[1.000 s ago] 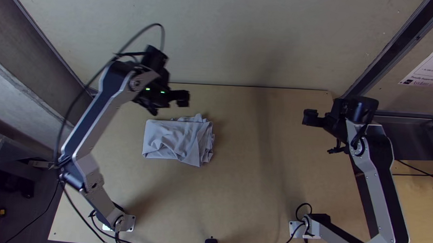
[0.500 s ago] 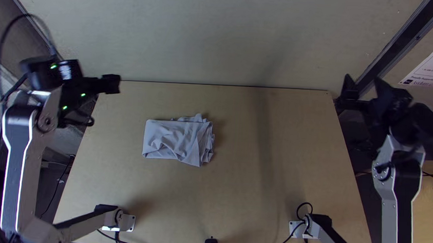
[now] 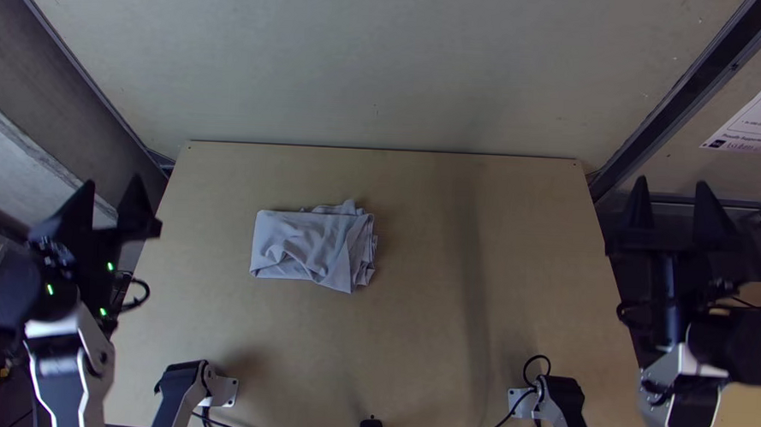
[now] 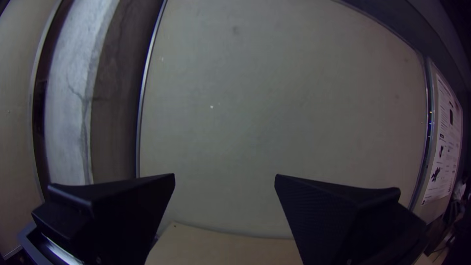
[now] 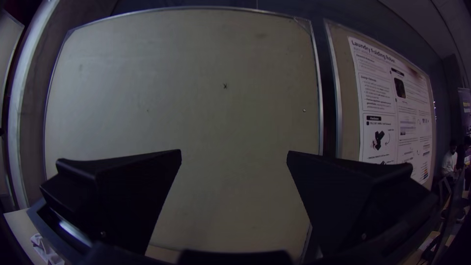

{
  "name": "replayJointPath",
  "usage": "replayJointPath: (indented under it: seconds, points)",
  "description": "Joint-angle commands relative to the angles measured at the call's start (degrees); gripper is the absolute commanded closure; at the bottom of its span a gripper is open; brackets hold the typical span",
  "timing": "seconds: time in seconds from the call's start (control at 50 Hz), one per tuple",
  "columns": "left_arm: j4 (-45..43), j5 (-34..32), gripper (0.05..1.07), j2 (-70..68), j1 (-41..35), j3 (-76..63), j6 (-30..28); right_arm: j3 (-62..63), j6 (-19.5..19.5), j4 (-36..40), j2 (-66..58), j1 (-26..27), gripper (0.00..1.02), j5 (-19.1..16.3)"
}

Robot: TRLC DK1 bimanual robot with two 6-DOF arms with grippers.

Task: Fold the t-shirt

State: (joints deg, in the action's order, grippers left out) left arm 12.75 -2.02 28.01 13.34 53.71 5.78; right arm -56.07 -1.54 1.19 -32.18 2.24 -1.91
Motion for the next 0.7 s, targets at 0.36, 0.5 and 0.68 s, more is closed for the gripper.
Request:
replayJointPath:
  seconds: [0.36,0.5,0.68]
  points:
    - [-9.7,0.1,0.11,-28.1,1.1,-28.8,-8.7,21.9,1.3,-8.2,26.1,-5.1,0.04,0.5]
    - [-13.6,0.2,0.11,-28.1,1.4,-33.0,-9.6,28.7,1.3,-8.9,31.5,-5.1,0.04,0.5]
    - [-19.7,-0.4,0.10,-28.2,1.2,-40.4,-9.9,40.1,2.9,-16.4,32.6,-4.3,0.03,1.9]
